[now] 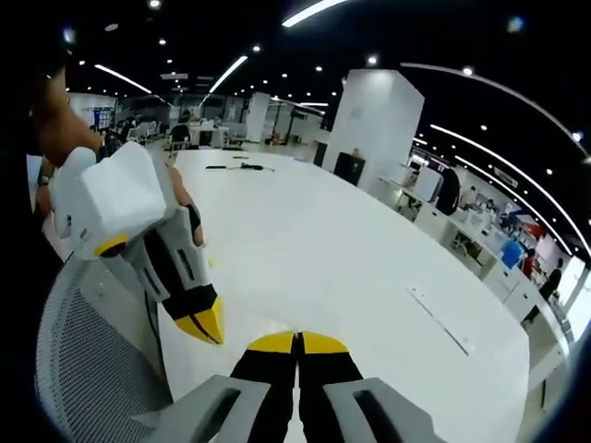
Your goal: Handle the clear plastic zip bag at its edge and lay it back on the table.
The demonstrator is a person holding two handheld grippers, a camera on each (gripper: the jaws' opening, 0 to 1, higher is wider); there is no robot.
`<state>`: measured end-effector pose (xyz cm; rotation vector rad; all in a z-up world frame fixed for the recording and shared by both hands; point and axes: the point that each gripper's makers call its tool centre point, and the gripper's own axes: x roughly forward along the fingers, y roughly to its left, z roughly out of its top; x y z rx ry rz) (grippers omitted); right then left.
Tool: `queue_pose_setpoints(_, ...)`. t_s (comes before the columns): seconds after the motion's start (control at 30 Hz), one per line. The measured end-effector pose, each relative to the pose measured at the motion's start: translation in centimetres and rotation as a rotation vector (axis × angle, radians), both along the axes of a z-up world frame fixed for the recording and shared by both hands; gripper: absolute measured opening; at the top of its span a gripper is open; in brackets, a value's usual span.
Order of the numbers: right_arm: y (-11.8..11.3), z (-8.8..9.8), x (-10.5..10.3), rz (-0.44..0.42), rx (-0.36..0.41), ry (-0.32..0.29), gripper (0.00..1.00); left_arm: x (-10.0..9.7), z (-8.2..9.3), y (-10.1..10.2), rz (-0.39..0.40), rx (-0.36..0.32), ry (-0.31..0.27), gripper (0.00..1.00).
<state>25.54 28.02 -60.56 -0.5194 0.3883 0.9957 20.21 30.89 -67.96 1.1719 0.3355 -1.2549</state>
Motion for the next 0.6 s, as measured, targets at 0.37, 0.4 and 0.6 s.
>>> queue_pose_setpoints(0.37, -0.47, 0.60, 0.39, -0.024, 0.008, -0.016, 0.00, 0.13, 0.08, -0.03, 0.001, -0.015, -0.004, 0.00)
queue_pose_setpoints(0.4, -0.50, 0.59, 0.38, -0.026, 0.009, -0.016, 0.00, 0.17, 0.10, 0.00, 0.003, -0.014, -0.005, 0.00)
queue_pose_setpoints(0.6, -0.22, 0.37, -0.06, -0.012, -0.019, -0.028, 0.00, 0.73, 0.45, 0.01, 0.009, -0.019, -0.020, 0.00)
